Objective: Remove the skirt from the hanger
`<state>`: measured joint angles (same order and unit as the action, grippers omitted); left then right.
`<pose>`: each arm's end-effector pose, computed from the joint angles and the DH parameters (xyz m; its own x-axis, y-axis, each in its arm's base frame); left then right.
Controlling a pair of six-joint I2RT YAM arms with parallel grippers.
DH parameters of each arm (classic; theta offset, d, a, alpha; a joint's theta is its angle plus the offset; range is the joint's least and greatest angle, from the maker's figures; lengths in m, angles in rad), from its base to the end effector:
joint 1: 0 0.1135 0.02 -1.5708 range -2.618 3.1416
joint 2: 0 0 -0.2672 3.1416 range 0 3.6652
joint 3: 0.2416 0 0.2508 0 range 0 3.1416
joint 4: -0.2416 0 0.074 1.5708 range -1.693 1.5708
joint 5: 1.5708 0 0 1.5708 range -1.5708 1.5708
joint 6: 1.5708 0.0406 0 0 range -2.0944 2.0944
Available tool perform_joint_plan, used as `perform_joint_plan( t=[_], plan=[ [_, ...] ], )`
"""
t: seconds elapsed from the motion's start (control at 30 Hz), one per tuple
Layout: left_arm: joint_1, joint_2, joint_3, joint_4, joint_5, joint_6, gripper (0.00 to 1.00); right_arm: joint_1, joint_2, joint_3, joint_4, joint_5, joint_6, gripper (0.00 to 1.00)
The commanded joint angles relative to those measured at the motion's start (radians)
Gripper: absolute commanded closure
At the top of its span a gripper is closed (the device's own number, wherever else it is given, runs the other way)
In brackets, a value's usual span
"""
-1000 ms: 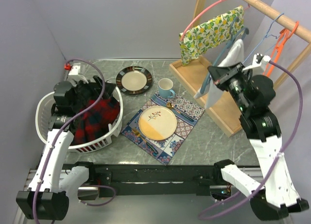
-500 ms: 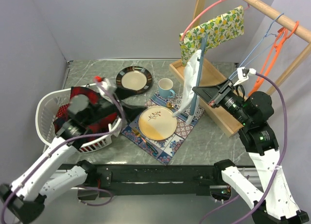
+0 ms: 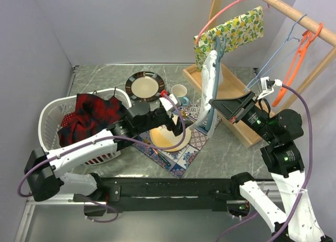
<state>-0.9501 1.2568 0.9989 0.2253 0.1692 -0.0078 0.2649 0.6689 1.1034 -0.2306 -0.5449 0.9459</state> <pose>0.1702 -0.2498 0.3598 -0.0260 0.0231 -0.9994 0.8996 0.4366 -0.0133 0.1030 0.0498 0.4582 -0.4646 0.5926 -0.6580 -0.5761 0.3621 0.7328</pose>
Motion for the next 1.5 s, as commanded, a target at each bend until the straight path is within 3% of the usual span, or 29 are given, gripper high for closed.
perform_joint_plan(
  t=[0.0,0.33,0.63,0.87,0.97,1.07,1.1,1.17,1.2,1.47],
  plan=[
    [-0.006,0.029,0.069,0.138,0.065,0.031,0.06,0.005,-0.025,-0.004,0.116,-0.036,-0.01,1.0],
    [-0.01,0.014,0.021,0.226,0.256,0.017,0.01,0.004,-0.034,-0.011,0.109,-0.023,-0.027,1.0],
    [-0.012,0.006,0.017,0.209,0.27,0.015,0.01,0.004,-0.054,-0.031,0.145,-0.006,0.008,1.0],
    [-0.016,0.059,0.049,0.221,0.187,0.014,0.03,0.005,-0.066,-0.042,0.165,-0.004,0.039,1.0],
    [-0.016,0.078,0.058,0.255,0.182,-0.026,0.12,0.005,-0.074,-0.06,0.188,-0.013,0.059,1.0],
    [-0.018,0.081,0.069,0.258,0.148,-0.023,0.46,0.005,-0.078,-0.063,0.179,-0.01,0.053,1.0],
    [-0.019,0.073,0.069,0.258,0.133,-0.02,0.66,0.005,-0.078,-0.062,0.166,-0.007,0.041,1.0],
    [-0.018,0.061,0.069,0.25,0.093,-0.009,0.82,0.004,-0.08,-0.059,0.157,-0.004,0.03,1.0],
    [-0.018,0.047,0.072,0.244,0.076,-0.006,0.99,0.004,-0.083,-0.06,0.145,-0.001,0.019,1.0],
    [-0.018,-0.062,0.101,0.189,-0.095,-0.009,0.99,0.005,-0.097,-0.085,0.09,0.042,-0.042,1.0]
  ],
)
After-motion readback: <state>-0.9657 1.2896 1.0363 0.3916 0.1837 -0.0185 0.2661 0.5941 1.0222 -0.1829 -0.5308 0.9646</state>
